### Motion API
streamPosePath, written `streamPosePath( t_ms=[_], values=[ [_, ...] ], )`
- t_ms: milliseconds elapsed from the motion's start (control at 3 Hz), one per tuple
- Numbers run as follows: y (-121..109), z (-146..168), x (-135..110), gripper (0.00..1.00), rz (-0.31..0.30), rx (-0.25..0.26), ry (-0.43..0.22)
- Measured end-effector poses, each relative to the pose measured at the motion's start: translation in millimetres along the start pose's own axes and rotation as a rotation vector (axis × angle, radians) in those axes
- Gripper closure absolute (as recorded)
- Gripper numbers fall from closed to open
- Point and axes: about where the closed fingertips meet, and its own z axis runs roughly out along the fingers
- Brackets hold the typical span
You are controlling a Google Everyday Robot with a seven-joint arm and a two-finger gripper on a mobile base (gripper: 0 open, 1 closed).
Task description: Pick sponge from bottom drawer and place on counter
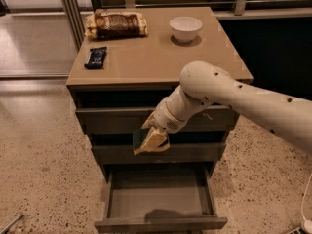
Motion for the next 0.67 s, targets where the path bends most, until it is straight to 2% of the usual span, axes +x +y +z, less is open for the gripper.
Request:
streamPosePath(
  t_ms=[333, 667],
  values=[
    [-18, -47, -11, 1.00, 0.036, 0.058, 0.013],
    [-45, -118, -31, 1.00, 0.046, 0.180, 0.003]
  ],
)
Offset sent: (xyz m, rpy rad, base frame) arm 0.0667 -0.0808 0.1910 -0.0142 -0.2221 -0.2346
